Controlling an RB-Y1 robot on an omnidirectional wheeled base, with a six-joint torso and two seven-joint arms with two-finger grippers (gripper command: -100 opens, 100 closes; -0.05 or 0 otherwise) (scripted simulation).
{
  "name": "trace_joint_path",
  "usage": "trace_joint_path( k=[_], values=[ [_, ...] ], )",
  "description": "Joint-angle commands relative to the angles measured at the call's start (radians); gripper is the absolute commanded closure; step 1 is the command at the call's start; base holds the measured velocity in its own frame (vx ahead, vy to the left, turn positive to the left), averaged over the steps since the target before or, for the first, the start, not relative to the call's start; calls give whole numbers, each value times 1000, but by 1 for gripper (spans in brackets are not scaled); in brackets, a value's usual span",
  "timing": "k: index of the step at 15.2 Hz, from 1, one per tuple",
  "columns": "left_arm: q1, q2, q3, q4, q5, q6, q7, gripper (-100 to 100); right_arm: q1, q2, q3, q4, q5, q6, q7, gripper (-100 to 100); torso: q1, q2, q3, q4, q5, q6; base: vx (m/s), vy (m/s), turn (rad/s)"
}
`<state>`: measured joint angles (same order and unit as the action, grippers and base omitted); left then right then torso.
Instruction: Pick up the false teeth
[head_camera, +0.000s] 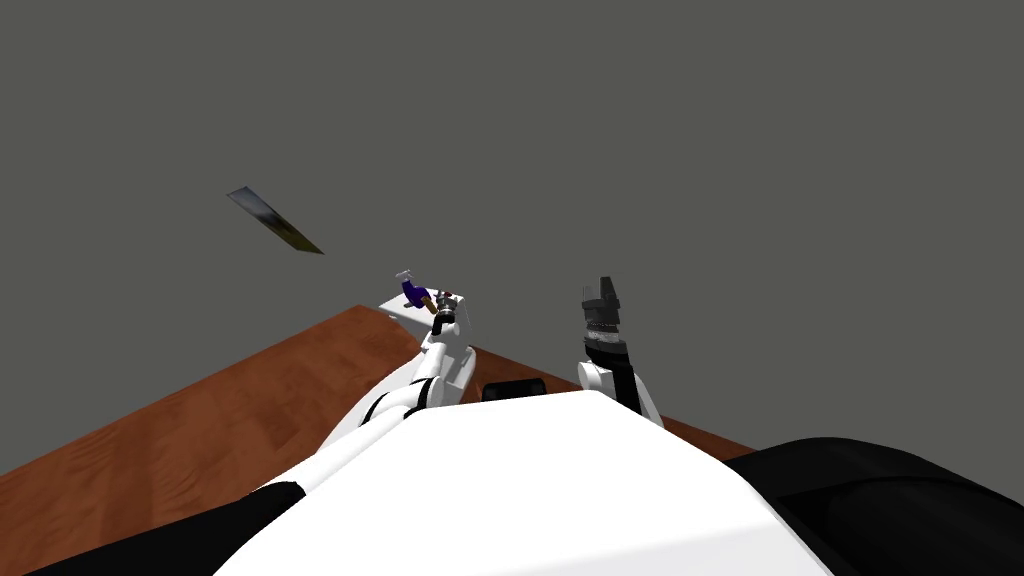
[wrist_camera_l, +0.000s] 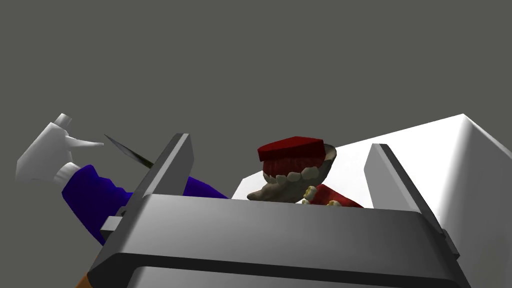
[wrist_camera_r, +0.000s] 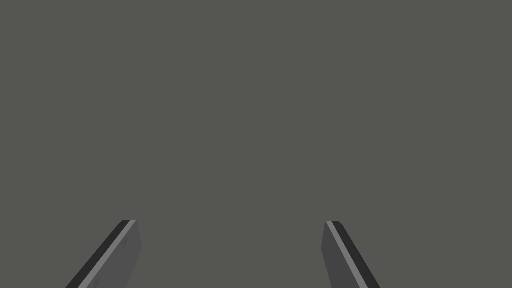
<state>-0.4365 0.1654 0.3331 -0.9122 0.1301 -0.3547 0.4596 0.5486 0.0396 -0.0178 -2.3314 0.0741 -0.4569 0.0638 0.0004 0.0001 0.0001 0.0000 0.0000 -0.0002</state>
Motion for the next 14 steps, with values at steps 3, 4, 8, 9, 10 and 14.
trace_joint_path(
  k=[3, 4, 8, 9, 10, 14],
  values=[
    [-45, -1, 18, 70, 11, -1, 17, -100, 0, 0, 0, 0, 0, 0, 0, 0, 0, 0, 0, 0, 0, 0, -7, 12, 15],
    [-56, -1, 23, 86, 13, -1, 20, -100, 0, 0, 0, 0, 0, 0, 0, 0, 1, 0, 0, 0, 0, 0, -7, 17, 21],
    [-61, -3, 26, 92, 15, 0, 23, -100, 0, 0, 0, 0, 0, 0, 0, 0, 3, -1, -1, -1, 1, -1, -11, 16, 11],
    [-61, -3, 26, 92, 15, 0, 23, 100, 0, 0, 0, 0, 0, 0, 0, 0, 3, -1, -1, -1, 1, -1, 0, 0, 0],
    [-61, -3, 26, 92, 15, 0, 23, 100, 0, 0, 0, 0, 0, 0, 0, 0, 2, -1, -1, -1, 1, -1, -3, 0, -10],
    [-63, -2, 27, 90, 15, -2, 22, 100, 0, 0, 0, 0, 0, 0, 0, 0, 3, -4, -4, -3, 2, 0, 0, 1, 6]
  ],
)
